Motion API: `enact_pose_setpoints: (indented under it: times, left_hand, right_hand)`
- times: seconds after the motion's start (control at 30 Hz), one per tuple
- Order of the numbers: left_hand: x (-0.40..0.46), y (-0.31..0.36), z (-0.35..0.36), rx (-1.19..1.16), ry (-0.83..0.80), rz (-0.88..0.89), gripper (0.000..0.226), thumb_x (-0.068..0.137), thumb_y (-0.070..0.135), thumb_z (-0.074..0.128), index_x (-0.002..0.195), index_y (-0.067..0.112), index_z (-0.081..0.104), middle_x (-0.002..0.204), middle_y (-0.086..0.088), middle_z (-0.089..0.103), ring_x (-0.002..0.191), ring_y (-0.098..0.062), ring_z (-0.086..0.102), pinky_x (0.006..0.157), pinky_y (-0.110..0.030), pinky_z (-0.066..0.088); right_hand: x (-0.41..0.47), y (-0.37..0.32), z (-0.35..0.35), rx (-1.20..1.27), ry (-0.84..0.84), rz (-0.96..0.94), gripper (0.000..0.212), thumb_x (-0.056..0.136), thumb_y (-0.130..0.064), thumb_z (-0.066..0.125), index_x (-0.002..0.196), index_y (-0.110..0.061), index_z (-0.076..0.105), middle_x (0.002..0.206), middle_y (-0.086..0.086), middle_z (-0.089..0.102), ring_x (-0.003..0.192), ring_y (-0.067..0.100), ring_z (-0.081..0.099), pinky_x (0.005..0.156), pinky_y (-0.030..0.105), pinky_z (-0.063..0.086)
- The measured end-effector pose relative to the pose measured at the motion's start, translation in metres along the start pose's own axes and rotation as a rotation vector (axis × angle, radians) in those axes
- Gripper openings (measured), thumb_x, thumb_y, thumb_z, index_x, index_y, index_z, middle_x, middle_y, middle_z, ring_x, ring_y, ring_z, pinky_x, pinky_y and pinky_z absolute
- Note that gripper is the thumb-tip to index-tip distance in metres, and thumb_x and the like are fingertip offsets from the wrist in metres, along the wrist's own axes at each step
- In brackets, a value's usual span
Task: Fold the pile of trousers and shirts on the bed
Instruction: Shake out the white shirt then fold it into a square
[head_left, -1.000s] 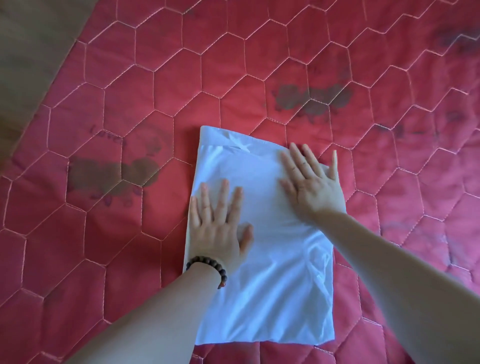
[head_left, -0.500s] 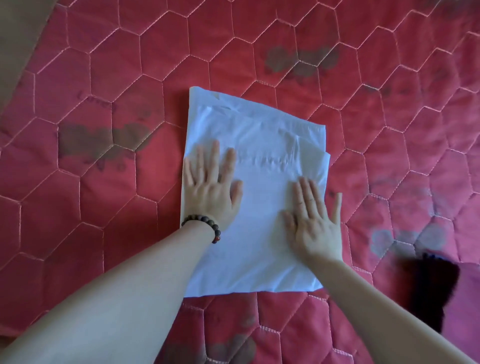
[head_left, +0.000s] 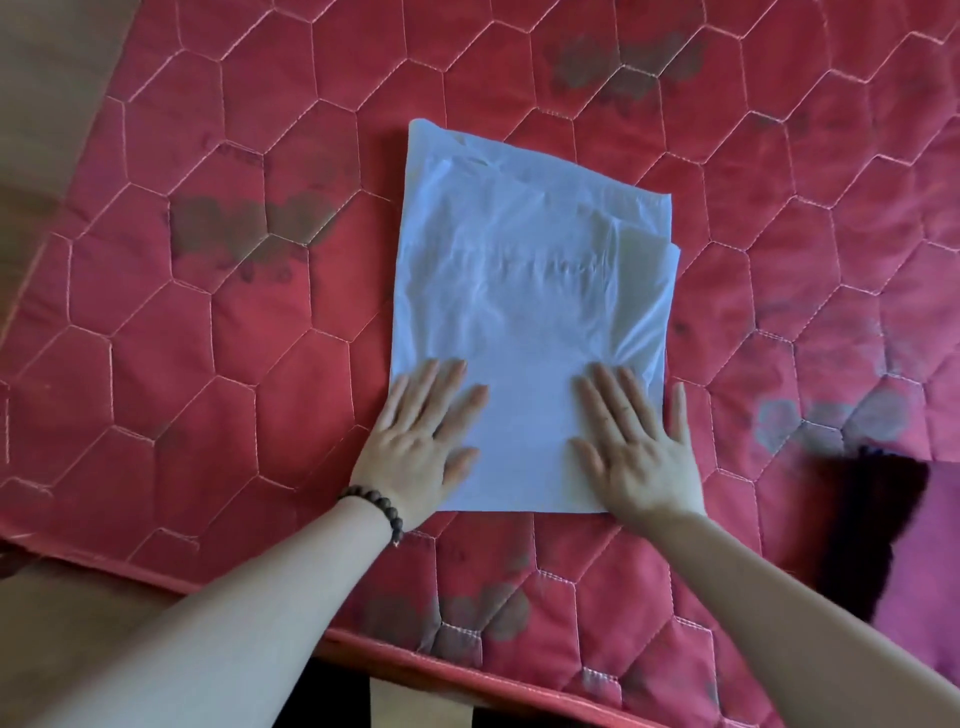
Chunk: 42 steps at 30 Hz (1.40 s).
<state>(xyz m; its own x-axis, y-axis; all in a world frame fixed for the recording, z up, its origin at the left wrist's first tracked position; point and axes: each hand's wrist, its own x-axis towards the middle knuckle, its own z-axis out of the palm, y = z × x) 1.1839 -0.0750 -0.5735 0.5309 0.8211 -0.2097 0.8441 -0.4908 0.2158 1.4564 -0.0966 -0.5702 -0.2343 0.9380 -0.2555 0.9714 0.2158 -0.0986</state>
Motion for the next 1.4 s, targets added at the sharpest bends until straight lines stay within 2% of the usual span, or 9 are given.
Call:
enact_pose_setpoints:
  times: [0.23,0.47,0.57,0.63,0.67,0.73,0.97,1.27,1.4]
  left_hand:
    - [0.012,-0.073,-0.031,0.063,0.11,-0.057,0.089,0.069,-0.018,0.037,0.15,0.018,0.028,0.156,-0.005,0.029,0.147,-0.029,0.018,0.121,-0.043,0.005]
    - [0.036,-0.064,-0.048,0.121,0.043,0.379,0.078,0.074,-0.017,0.024,0.143,0.014,0.045,0.15,-0.006,0.04,0.141,-0.031,0.032,0.116,-0.048,0.025]
    - [0.042,-0.066,-0.056,-0.281,-0.062,0.148,0.076,0.069,-0.03,0.039,0.129,0.01,0.061,0.139,-0.004,0.053,0.136,-0.02,0.041,0.113,-0.036,0.032]
    - [0.051,-0.063,-0.069,-0.607,-0.093,-0.225,0.043,0.079,-0.023,0.045,0.094,0.004,0.075,0.095,-0.007,0.072,0.093,-0.01,0.065,0.082,-0.018,0.048]
    - [0.058,-0.063,-0.069,-0.748,-0.057,-0.424,0.03,0.087,-0.013,0.049,0.071,0.003,0.07,0.064,-0.003,0.063,0.06,-0.003,0.058,0.059,-0.013,0.044]
    - [0.069,-0.061,-0.07,-0.832,0.0,-0.61,0.041,0.096,0.013,0.056,0.057,0.007,0.046,0.049,0.003,0.033,0.039,-0.005,0.029,0.042,-0.017,0.026]
    - [0.065,-0.045,-0.053,-0.707,0.286,-0.723,0.053,0.098,0.03,0.052,0.057,0.016,0.022,0.047,0.004,0.026,0.043,-0.013,0.024,0.044,-0.028,0.021]
    - [0.069,-0.02,-0.053,-0.557,0.342,-0.936,0.048,0.098,0.028,0.049,0.056,0.018,0.027,0.048,0.001,0.033,0.049,-0.031,0.039,0.046,-0.032,0.015]
    - [0.067,-0.021,-0.065,-0.282,0.508,-0.906,0.019,0.085,0.016,0.058,0.103,0.009,0.058,0.101,-0.013,0.059,0.097,-0.037,0.055,0.07,-0.04,0.036]
  right_hand:
    - [0.019,0.094,-0.037,-0.159,0.135,-0.128,0.083,0.082,-0.006,0.049,0.154,-0.026,0.011,0.161,-0.003,0.011,0.148,0.02,0.014,0.118,0.057,0.005]
    - [0.039,0.068,-0.047,-0.204,0.038,-0.637,0.062,0.082,-0.001,0.053,0.141,-0.019,0.048,0.149,0.006,0.042,0.137,0.031,0.039,0.11,0.06,0.028]
    - [0.042,0.06,-0.061,0.331,-0.082,-0.394,0.055,0.074,0.012,0.061,0.121,-0.018,0.067,0.129,-0.009,0.062,0.127,0.011,0.052,0.112,0.038,0.034]
    - [0.052,0.053,-0.072,0.684,-0.158,0.026,0.028,0.079,0.0,0.057,0.091,-0.021,0.072,0.087,-0.023,0.067,0.086,-0.005,0.06,0.079,0.008,0.043]
    - [0.06,0.049,-0.074,0.811,-0.15,0.244,0.01,0.084,-0.012,0.057,0.08,-0.013,0.067,0.071,-0.018,0.058,0.068,0.001,0.053,0.059,0.009,0.039]
    - [0.072,0.04,-0.072,0.94,-0.11,0.584,0.032,0.094,-0.033,0.055,0.073,-0.009,0.06,0.063,-0.01,0.052,0.053,0.005,0.045,0.045,0.017,0.035]
    - [0.069,0.014,-0.052,0.835,0.157,0.686,0.044,0.1,-0.032,0.044,0.061,-0.018,0.032,0.056,-0.007,0.037,0.053,0.014,0.03,0.046,0.026,0.024]
    - [0.073,-0.008,-0.047,0.753,0.212,0.857,0.04,0.097,-0.042,0.047,0.072,-0.013,0.037,0.061,0.0,0.048,0.061,0.03,0.044,0.056,0.039,0.033]
    - [0.078,-0.012,-0.059,0.406,0.394,0.796,0.049,0.09,-0.04,0.058,0.126,-0.009,0.047,0.124,0.016,0.052,0.115,0.036,0.047,0.094,0.045,0.034]
